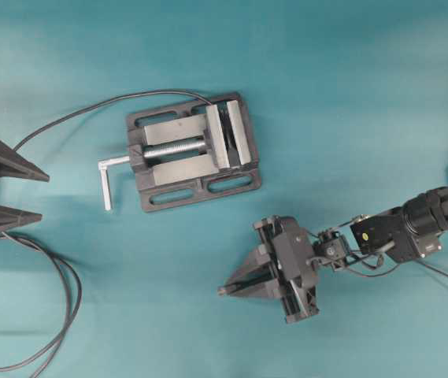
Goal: Insert the USB cable into the fixed female connector.
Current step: 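Lift the held USB plug and rotate the right gripper toward the vise, then carry the USB plug with the right gripper to the vise port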
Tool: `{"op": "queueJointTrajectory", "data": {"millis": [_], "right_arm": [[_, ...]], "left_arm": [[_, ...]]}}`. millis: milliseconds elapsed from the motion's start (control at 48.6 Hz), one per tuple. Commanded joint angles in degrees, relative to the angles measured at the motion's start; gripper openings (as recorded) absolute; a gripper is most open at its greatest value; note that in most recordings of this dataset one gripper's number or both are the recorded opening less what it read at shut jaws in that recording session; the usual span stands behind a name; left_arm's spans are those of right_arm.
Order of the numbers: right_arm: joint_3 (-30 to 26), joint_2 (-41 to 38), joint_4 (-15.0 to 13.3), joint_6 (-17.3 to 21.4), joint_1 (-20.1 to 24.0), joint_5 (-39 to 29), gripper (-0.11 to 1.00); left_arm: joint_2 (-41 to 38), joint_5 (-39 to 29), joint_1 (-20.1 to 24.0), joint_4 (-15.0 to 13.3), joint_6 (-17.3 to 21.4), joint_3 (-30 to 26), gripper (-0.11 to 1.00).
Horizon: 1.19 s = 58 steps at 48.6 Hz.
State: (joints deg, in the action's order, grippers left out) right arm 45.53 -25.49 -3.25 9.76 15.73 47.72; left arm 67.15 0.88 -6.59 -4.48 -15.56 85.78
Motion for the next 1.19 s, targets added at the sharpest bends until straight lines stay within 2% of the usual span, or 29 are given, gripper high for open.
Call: {"op": "queueJointTrajectory", "data": {"millis": [0,309,473,556,638,782,885,947,967,1009,1070,1173], "right_arm": [[0.3,1.8,1.4,1.1,-0.9,0.4,0.22],[3.7,7.6,5.1,5.2,-0.8,-0.7,0.22],[4.2,9.0,10.3,5.0,-0.3,-0.7,0.22],[4.4,9.2,14.0,4.8,0.2,-0.7,0.22],[4.6,9.2,18.5,4.1,1.2,-0.6,0.22],[4.4,9.2,28.6,-0.4,4.1,-0.1,0.22],[4.1,9.2,37.6,-5.1,6.3,1.1,0.22],[3.7,9.2,43.5,-8.2,7.7,1.9,0.22],[3.4,9.2,46.4,-9.8,8.3,2.5,0.22],[2.9,9.1,49.7,-11.8,9.1,2.8,0.22],[1.8,9.1,54.1,-14.4,9.8,3.4,0.22],[-0.5,8.1,59.7,-18.3,10.7,4.9,0.22]], "left_arm": [[-0.8,0.4,0.2,0.3,0.8,-0.5,1.0],[-0.8,0.5,0.3,0.3,0.8,-0.4,1.0],[-0.8,0.5,0.4,0.3,0.8,-0.4,1.0],[-0.8,0.5,0.4,0.3,0.8,-0.5,1.0],[-0.7,0.6,0.5,0.3,0.8,-0.4,1.0],[-0.8,0.6,0.7,0.3,0.8,-0.2,1.0],[-0.8,0.8,1.6,0.3,0.7,0.4,1.0],[-0.8,1.3,2.1,0.3,0.7,0.6,1.0],[-0.8,1.6,2.2,0.3,0.7,0.6,1.0],[-0.8,2.1,2.4,0.3,0.8,0.6,1.0],[-0.8,3.1,2.4,0.3,0.9,0.5,1.0],[-0.7,4.5,2.4,0.3,0.7,0.4,1.0]]}}
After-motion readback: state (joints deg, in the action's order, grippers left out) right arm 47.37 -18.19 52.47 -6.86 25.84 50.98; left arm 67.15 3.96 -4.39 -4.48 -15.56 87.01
